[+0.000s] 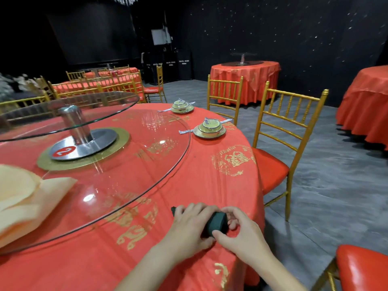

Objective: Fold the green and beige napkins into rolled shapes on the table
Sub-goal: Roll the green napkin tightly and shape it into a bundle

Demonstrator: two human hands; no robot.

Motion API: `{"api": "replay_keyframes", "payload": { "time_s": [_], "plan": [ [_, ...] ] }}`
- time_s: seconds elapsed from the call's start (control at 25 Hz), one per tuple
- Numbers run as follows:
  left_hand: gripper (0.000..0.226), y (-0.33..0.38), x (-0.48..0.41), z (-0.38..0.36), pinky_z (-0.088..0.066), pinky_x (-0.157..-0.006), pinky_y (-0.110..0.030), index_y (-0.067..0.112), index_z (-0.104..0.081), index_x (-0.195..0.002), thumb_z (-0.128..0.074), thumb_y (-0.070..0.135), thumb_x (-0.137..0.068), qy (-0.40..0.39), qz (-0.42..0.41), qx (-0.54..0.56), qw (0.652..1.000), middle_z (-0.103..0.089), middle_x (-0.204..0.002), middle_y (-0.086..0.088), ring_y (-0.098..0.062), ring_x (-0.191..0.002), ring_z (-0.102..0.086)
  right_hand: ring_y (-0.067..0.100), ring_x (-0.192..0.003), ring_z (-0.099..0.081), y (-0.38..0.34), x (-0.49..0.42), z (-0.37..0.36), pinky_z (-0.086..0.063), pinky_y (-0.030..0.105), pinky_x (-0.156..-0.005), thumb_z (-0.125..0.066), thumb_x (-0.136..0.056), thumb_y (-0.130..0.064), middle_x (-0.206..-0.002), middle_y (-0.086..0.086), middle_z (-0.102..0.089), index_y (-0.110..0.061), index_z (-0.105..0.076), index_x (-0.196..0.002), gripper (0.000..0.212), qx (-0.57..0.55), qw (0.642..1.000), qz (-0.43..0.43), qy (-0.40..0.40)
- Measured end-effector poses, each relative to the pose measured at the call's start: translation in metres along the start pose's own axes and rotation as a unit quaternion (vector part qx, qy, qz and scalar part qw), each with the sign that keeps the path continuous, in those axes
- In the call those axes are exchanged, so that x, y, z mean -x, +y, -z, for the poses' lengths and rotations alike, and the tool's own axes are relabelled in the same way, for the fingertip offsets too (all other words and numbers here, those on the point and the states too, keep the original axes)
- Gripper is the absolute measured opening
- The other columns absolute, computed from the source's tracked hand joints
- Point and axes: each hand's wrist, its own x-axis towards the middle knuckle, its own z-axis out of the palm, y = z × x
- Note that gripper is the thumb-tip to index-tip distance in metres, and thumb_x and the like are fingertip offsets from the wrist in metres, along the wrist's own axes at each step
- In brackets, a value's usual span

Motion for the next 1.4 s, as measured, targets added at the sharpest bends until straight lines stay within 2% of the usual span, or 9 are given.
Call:
{"api": "replay_keyframes", "payload": {
  "time_s": [0.2,0.32,0.48,0.64,0.76,0.92,1.04,1.28,1.4],
  "plan": [
    [0.064,-0.001,0.044,0.007,-0.02,-0.089,-0.028,0.038,-0.036,-0.128,-0.055,0.048,-0.068,0.028,0.057,-0.005,0.998,-0.043,-0.114,0.017,-0.006,-0.108,-0.039,0.002,-0.075,-0.054,-0.016,0.017,-0.011,-0.043,0.015,-0.075,-0.077,-0.066,-0.036,-0.077,-0.013,-0.059,-0.038,-0.056,-0.099,0.039,-0.033,0.996,-0.003,-0.079],
    [0.063,-0.005,0.07,0.011,-0.022,-0.091,-0.03,0.038,-0.039,-0.12,-0.059,0.046,-0.061,0.079,0.076,0.018,0.994,-0.043,-0.123,0.019,-0.003,-0.114,-0.04,0.0,-0.07,-0.058,-0.025,0.014,-0.015,-0.046,0.025,-0.074,-0.06,-0.086,-0.029,-0.081,-0.006,-0.067,-0.034,-0.06,-0.094,0.009,-0.095,0.988,-0.005,-0.122],
    [0.055,-0.004,0.098,0.016,-0.028,-0.092,-0.028,0.046,-0.043,-0.107,-0.063,0.04,-0.056,0.157,0.149,0.134,0.967,-0.056,-0.104,0.027,0.007,-0.103,-0.049,0.005,-0.064,-0.061,-0.043,0.003,-0.024,-0.044,0.021,-0.062,-0.042,-0.082,-0.018,-0.067,0.006,-0.064,-0.018,-0.063,-0.09,0.022,-0.167,0.97,0.005,-0.178],
    [0.047,0.001,0.111,0.041,-0.041,-0.078,-0.008,0.031,-0.056,-0.097,-0.064,0.035,-0.051,0.265,0.223,0.375,0.859,-0.067,-0.087,0.017,0.012,-0.083,-0.058,0.0,-0.061,-0.059,-0.064,-0.014,-0.029,-0.041,0.01,-0.057,-0.036,-0.091,0.008,-0.065,0.001,-0.064,-0.01,-0.065,-0.091,0.034,-0.197,0.945,0.072,-0.25],
    [0.055,-0.009,0.114,0.052,-0.047,-0.073,-0.013,0.017,-0.06,-0.097,-0.069,0.037,-0.047,0.313,0.238,0.51,0.765,-0.072,-0.084,0.008,-0.002,-0.082,-0.064,-0.007,-0.052,-0.05,-0.075,-0.028,-0.043,-0.038,0.006,-0.053,-0.044,-0.09,0.01,-0.077,0.0,-0.066,-0.007,-0.065,-0.097,0.028,-0.23,0.937,0.076,-0.253],
    [0.068,-0.024,0.11,0.056,-0.054,-0.064,-0.028,-0.004,-0.066,-0.098,-0.08,0.031,-0.042,0.297,0.236,0.672,0.636,-0.07,-0.088,-0.018,-0.026,-0.077,-0.066,-0.003,-0.059,-0.055,-0.092,-0.028,-0.082,-0.042,0.014,-0.059,-0.067,-0.059,-0.033,-0.066,-0.01,-0.066,-0.017,-0.067,-0.083,0.029,-0.29,0.907,0.055,-0.301],
    [0.094,-0.038,0.109,0.058,-0.053,-0.066,-0.034,-0.007,-0.065,-0.105,-0.09,0.045,-0.031,0.278,0.255,0.709,0.596,-0.065,-0.095,-0.025,-0.03,-0.077,-0.065,0.02,-0.089,-0.06,-0.094,-0.039,-0.114,-0.042,0.034,-0.079,-0.07,-0.062,-0.045,-0.093,0.012,-0.069,-0.005,-0.069,-0.097,0.053,-0.351,0.868,0.047,-0.349],
    [0.093,-0.072,0.113,0.058,-0.044,-0.058,-0.031,0.004,-0.061,-0.108,-0.085,0.056,-0.035,0.353,0.327,0.636,0.603,-0.062,-0.092,-0.016,-0.025,-0.073,-0.057,0.029,-0.069,-0.062,-0.114,-0.051,-0.151,-0.052,0.033,-0.062,-0.091,-0.036,-0.043,-0.084,0.023,-0.065,0.0,-0.058,-0.098,0.083,-0.463,0.814,-0.007,-0.35],
    [0.052,-0.083,0.118,0.055,-0.049,-0.068,-0.033,0.005,-0.06,-0.096,-0.08,0.036,-0.06,0.482,0.324,0.538,0.611,-0.066,-0.087,-0.009,-0.021,-0.08,-0.059,0.029,-0.062,-0.062,-0.124,-0.05,-0.16,-0.052,0.032,-0.052,-0.082,-0.043,-0.03,-0.087,0.024,-0.065,0.0,-0.053,-0.104,0.074,-0.475,0.81,0.002,-0.345]
  ]
}}
